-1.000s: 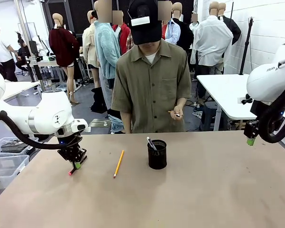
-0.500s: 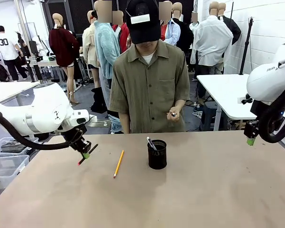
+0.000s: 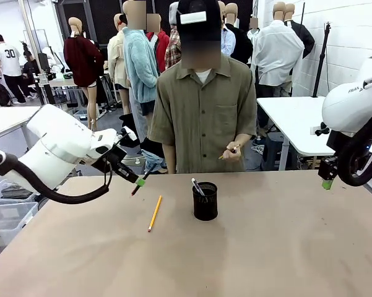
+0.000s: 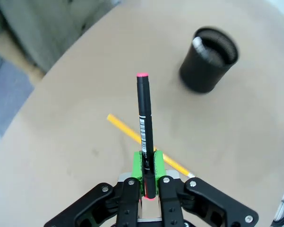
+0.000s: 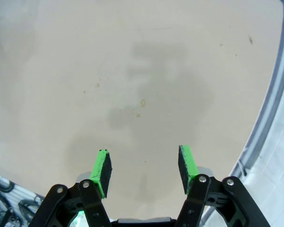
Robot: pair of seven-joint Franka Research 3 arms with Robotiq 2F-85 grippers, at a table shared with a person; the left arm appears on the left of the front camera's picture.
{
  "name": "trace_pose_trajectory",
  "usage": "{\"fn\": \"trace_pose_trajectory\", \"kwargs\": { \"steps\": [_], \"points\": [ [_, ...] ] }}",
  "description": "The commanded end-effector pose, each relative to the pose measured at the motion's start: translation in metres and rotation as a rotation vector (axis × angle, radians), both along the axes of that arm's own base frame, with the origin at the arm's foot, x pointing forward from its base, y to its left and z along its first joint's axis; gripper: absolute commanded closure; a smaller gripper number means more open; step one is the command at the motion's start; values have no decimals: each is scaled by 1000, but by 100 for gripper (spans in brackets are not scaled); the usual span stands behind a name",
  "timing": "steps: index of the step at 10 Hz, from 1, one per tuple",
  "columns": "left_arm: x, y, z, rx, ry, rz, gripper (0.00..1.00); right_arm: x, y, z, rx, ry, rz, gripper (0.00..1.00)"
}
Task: Place the pens into the pen holder.
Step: Pick up a writing instrument from the table and place it into the Pen holder.
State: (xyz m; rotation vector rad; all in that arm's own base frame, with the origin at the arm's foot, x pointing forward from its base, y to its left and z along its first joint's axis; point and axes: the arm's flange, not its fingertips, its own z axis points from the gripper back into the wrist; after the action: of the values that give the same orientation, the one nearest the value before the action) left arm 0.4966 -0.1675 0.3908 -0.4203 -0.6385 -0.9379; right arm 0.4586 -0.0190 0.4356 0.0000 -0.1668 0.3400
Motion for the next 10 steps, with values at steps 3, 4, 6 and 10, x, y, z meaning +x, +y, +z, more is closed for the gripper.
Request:
{"fn": "trace_pose_trajectory", "kwargs": {
  "steps": [3, 4, 6, 10],
  "points": [
    [10, 5, -40, -126, -102, -252, 100, -3, -1, -4, -34, -14, 5, 28],
    [11, -3, -40, -173, -140, -306, 100, -3, -1, -4, -34, -14, 5, 28],
    [9, -20, -41, -212, -190, -348, 100, -3, -1, -4, -34, -14, 5, 28],
    [-82, 182, -33, -341, -368, -186, 100, -3, -1, -4, -34, -14, 5, 28]
  ]
}}
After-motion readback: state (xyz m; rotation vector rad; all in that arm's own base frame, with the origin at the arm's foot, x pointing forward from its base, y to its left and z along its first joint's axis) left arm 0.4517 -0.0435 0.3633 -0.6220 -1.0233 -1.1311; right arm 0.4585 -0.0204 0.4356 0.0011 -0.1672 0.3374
